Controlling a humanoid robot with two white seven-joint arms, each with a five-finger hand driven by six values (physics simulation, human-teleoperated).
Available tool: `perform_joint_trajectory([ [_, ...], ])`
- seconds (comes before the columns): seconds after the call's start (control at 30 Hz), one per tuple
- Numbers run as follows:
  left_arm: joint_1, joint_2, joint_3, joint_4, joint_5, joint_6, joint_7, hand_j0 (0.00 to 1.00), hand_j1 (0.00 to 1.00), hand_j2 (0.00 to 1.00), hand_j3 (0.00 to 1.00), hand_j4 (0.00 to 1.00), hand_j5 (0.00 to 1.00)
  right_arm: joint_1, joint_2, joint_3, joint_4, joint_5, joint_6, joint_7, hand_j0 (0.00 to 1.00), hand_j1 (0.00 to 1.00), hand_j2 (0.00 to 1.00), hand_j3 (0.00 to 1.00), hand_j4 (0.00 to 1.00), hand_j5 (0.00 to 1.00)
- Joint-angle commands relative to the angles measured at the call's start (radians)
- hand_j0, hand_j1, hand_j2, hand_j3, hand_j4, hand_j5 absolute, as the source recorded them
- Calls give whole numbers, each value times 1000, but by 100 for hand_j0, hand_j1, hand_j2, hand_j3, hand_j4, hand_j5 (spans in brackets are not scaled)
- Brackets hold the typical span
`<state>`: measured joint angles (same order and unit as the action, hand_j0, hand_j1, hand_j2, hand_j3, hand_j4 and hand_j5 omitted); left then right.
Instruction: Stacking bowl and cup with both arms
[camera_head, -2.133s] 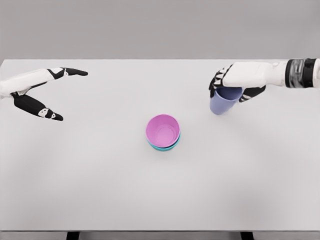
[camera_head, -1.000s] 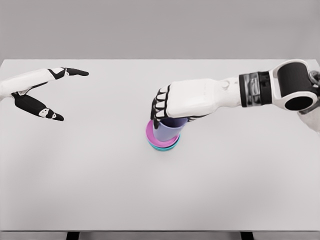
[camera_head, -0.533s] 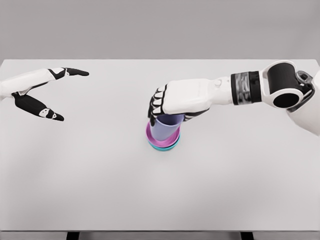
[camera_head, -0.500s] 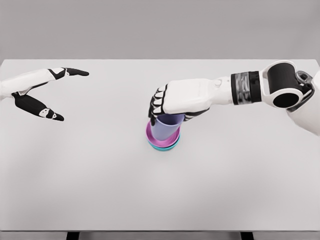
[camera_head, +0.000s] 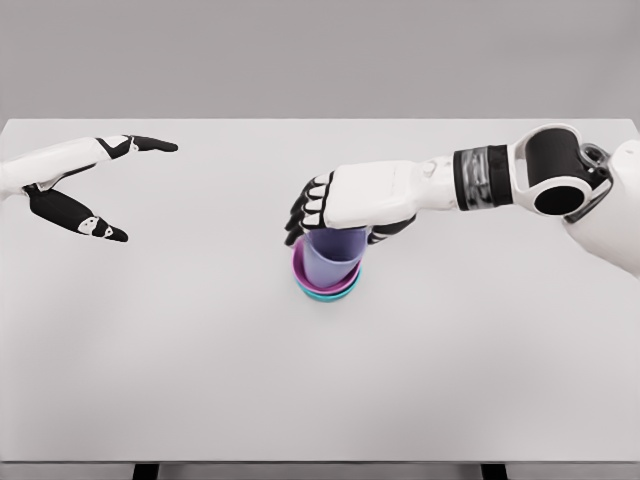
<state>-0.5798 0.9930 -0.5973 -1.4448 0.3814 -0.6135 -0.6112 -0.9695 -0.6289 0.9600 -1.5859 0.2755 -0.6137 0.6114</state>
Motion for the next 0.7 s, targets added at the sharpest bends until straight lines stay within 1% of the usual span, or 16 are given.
perform_joint_trajectory([
  [0.0, 0, 1, 1, 0, 8, 3, 0, 100, 100, 100, 100, 100, 100, 0, -6, -1, -6, -4, 3, 0, 100, 100, 100, 100, 100, 100],
  [0.07, 0, 1, 1, 0, 8, 3, 0, 100, 100, 100, 100, 100, 100, -3, -8, -9, -26, -6, 3, 0, 100, 100, 100, 100, 100, 100],
  [0.1, 0, 1, 1, 0, 8, 3, 0, 100, 100, 100, 100, 100, 100, -6, -34, -13, -55, -13, 3, 0, 100, 100, 100, 100, 100, 100],
  [0.13, 0, 1, 1, 0, 8, 3, 0, 100, 100, 100, 100, 100, 100, -5, -69, -56, -71, -15, 3, 0, 100, 100, 100, 100, 100, 100],
  [0.2, 0, 1, 1, 0, 8, 3, 0, 100, 100, 100, 100, 100, 100, -2, -100, -141, -72, -18, 3, 0, 100, 100, 100, 100, 100, 100],
  [0.23, 0, 1, 1, 0, 8, 3, 0, 100, 100, 100, 100, 100, 100, 8, -159, -184, -66, -18, 3, 0, 100, 100, 100, 100, 100, 100],
  [0.27, 0, 1, 1, 0, 8, 3, 0, 100, 100, 100, 100, 100, 100, 9, -187, -194, -63, -18, 3, 0, 100, 100, 100, 100, 100, 100],
  [0.3, 0, 1, 1, 0, 8, 3, 0, 100, 100, 100, 100, 100, 100, 15, -239, -201, -51, -18, 3, 0, 100, 100, 100, 100, 100, 100],
  [0.33, 0, 1, 1, 0, 8, 3, 0, 100, 100, 100, 100, 100, 100, 49, -270, -204, -26, -18, 3, 0, 100, 100, 100, 100, 100, 100],
  [0.4, 0, 1, 1, 0, 8, 3, 0, 100, 100, 100, 100, 100, 100, 106, -288, -217, 24, -16, 3, 0, 100, 100, 100, 100, 100, 100],
  [0.43, 0, 1, 1, 0, 8, 3, 0, 100, 100, 100, 100, 100, 100, 136, -292, -242, 49, -18, 3, 0, 100, 100, 100, 100, 100, 100],
  [0.47, 0, 1, 1, 0, 8, 3, 0, 100, 100, 100, 100, 100, 100, 185, -288, -291, 75, -15, 3, 0, 100, 100, 100, 100, 100, 100],
  [0.5, 0, 1, 1, 0, 8, 3, 0, 100, 100, 100, 100, 100, 100, 256, -285, -383, 92, -9, 3, 0, 100, 100, 100, 100, 100, 100],
  [0.53, 0, 1, 1, 0, 8, 3, 0, 100, 100, 100, 100, 100, 100, 331, -285, -489, 92, -9, 3, 0, 100, 100, 100, 100, 100, 100],
  [0.57, 0, 1, 1, 0, 8, 3, 0, 100, 100, 100, 100, 100, 100, 368, -288, -538, 93, -7, 3, 0, 100, 100, 100, 100, 100, 100],
  [0.67, 0, 1, 1, -2, 8, 3, 0, 100, 100, 100, 100, 100, 100, 382, -290, -544, 95, -7, 3, 0, 100, 100, 100, 100, 100, 100],
])
